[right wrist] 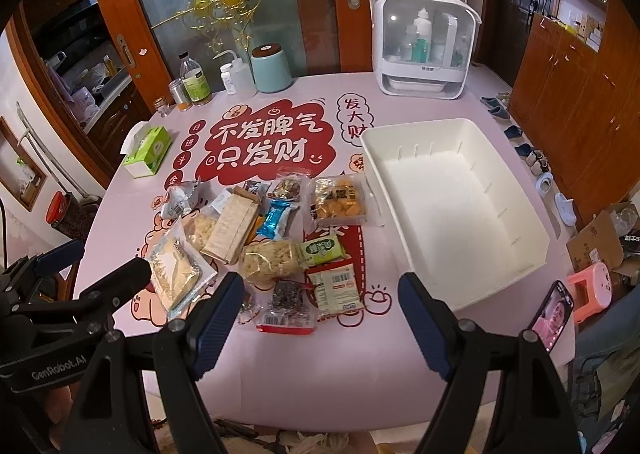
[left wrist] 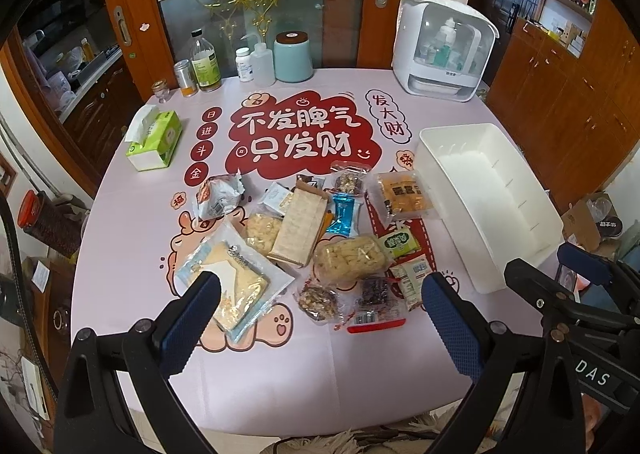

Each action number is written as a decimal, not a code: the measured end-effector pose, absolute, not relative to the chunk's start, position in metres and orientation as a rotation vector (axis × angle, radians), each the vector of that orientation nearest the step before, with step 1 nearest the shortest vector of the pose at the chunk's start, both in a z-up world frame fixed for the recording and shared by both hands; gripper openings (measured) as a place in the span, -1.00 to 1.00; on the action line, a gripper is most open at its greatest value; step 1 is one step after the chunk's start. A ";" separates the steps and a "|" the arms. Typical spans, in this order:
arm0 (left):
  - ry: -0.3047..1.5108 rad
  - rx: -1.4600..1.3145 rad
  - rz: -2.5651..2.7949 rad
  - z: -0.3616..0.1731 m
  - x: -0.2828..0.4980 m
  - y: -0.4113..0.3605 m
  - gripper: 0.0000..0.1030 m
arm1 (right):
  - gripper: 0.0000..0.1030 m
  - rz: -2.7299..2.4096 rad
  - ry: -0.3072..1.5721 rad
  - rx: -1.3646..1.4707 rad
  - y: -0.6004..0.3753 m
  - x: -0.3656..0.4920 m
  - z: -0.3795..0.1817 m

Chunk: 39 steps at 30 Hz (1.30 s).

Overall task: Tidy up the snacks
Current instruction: 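Grasp the blue-and-white bread bag with the left tool while the right tool grasps the clear cracker bag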

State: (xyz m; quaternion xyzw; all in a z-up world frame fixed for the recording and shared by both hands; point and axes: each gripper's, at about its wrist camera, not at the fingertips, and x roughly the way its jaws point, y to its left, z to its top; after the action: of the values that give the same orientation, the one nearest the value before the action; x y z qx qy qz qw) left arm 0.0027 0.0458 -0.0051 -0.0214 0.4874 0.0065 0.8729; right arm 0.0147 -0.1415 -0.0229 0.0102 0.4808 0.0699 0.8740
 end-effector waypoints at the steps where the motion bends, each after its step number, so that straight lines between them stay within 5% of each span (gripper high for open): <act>1: 1.024 -0.043 0.012 -0.007 0.003 0.052 0.94 | 0.56 0.146 1.008 0.023 -0.139 0.016 -0.023; 14: 1.100 -0.077 0.012 -0.036 0.024 0.111 0.94 | 0.56 0.062 1.072 0.108 -0.122 0.038 -0.052; 39: 1.374 -0.263 0.029 -0.191 0.058 0.223 0.94 | 0.56 0.151 1.153 0.091 -0.082 0.091 -0.166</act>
State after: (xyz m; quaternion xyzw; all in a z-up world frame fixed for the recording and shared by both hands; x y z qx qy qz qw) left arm 0.0581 0.2233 -0.1909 -0.1211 0.6323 0.0132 0.7651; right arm 0.0909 -0.0819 -0.1663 0.0430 0.5444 0.0713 0.8347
